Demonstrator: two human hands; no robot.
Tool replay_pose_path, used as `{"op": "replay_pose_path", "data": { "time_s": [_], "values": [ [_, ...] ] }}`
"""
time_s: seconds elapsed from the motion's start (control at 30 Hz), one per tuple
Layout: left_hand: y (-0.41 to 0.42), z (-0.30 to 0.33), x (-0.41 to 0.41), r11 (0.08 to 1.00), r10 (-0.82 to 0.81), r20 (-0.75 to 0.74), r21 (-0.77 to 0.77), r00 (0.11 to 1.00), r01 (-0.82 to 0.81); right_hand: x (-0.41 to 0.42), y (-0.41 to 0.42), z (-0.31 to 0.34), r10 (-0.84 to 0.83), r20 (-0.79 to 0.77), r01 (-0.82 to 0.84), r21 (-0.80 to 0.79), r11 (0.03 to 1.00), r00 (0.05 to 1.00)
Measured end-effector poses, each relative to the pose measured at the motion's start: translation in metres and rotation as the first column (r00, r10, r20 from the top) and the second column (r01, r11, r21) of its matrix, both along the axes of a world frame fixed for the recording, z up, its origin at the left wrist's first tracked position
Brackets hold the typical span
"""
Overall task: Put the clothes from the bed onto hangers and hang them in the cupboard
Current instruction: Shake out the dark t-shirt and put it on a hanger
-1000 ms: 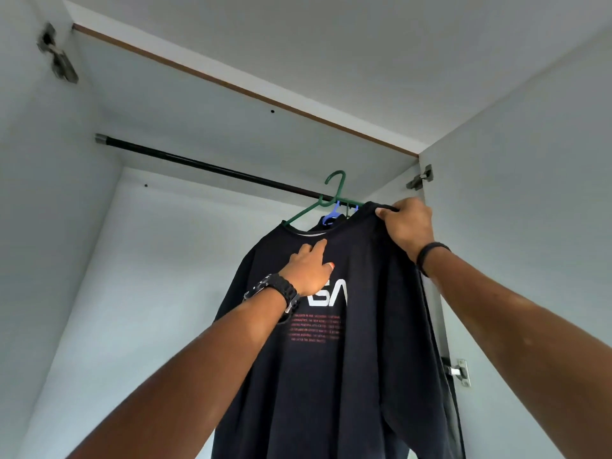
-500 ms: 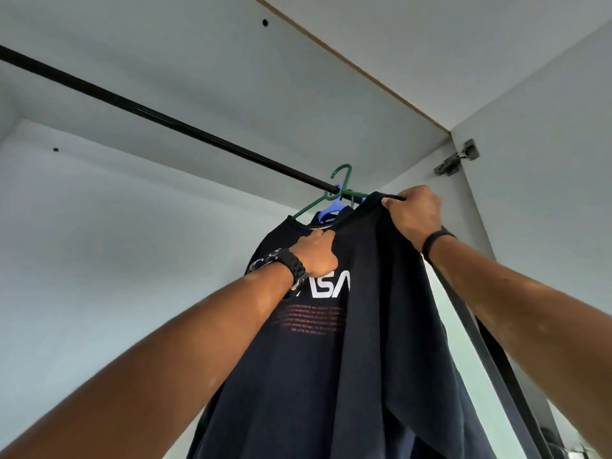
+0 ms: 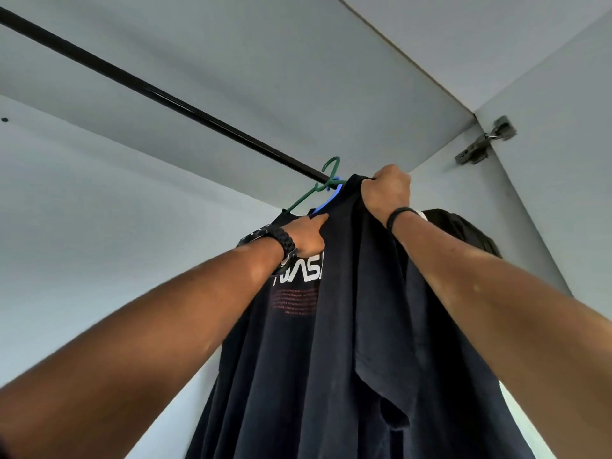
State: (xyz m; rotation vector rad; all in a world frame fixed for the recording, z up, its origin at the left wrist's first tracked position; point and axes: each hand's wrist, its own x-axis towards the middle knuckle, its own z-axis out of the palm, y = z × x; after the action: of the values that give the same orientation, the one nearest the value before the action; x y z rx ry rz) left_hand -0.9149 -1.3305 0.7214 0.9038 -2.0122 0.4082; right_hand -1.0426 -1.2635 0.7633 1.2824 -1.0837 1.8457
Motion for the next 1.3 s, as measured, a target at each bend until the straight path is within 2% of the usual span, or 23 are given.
{"op": "replay_pose_path", "data": {
  "time_s": [0.23, 0.33, 0.47, 0.67, 0.77, 0.83, 0.93, 1.0, 1.1, 1.23, 1.3],
  "values": [
    [-0.023, 0.014, -0.017, 0.999, 0.005, -0.023, -0.036, 1.000, -0.006, -0.006, -0.045, 0.024, 0.003, -0.025, -0.004, -0.039, 0.999, 1.000],
    [-0.035, 0.019, -0.022, 0.996, 0.015, -0.046, -0.088, 0.999, -0.019, -0.006, -0.062, 0.032, 0.002, -0.088, -0.002, 0.000, 1.000, 0.996],
    [-0.050, 0.022, -0.025, 0.998, 0.042, -0.036, -0.051, 0.998, -0.044, -0.003, -0.072, 0.037, -0.080, -0.166, 0.092, 0.064, 0.994, 0.983],
    [-0.051, 0.009, -0.041, 0.996, -0.089, -0.086, 0.009, 0.992, 0.090, -0.018, -0.064, 0.027, -0.149, -0.176, 0.171, 0.118, 0.978, 0.973],
    [-0.049, 0.005, -0.055, 0.976, -0.192, -0.149, 0.073, 0.970, 0.204, -0.030, -0.059, 0.023, -0.063, -0.153, 0.089, 0.173, 0.981, 0.986],
    [-0.048, 0.004, -0.056, 0.962, -0.236, -0.194, 0.094, 0.952, 0.258, -0.035, -0.055, 0.018, 0.057, -0.109, -0.031, 0.226, 0.974, 0.992],
    [-0.048, -0.003, -0.051, 0.930, -0.310, -0.267, 0.116, 0.912, 0.350, -0.037, -0.050, -0.002, 0.321, 0.002, -0.307, 0.300, 0.903, 0.947],
    [-0.045, -0.015, -0.050, 0.907, -0.352, -0.303, 0.123, 0.885, 0.403, -0.038, -0.048, -0.023, 0.418, 0.036, -0.404, 0.348, 0.846, 0.908],
    [-0.038, -0.044, -0.050, 0.906, -0.352, -0.294, 0.132, 0.889, 0.403, -0.031, -0.041, -0.067, 0.429, 0.011, -0.381, 0.480, 0.790, 0.903],
    [-0.028, -0.090, -0.049, 0.882, -0.355, -0.255, 0.228, 0.899, 0.413, -0.026, -0.028, -0.118, 0.453, 0.070, -0.420, 0.521, 0.743, 0.889],
    [-0.019, -0.111, -0.050, 0.882, -0.334, -0.297, 0.236, 0.895, 0.408, -0.022, -0.015, -0.135, 0.424, 0.106, -0.407, 0.559, 0.722, 0.899]
  ]
}}
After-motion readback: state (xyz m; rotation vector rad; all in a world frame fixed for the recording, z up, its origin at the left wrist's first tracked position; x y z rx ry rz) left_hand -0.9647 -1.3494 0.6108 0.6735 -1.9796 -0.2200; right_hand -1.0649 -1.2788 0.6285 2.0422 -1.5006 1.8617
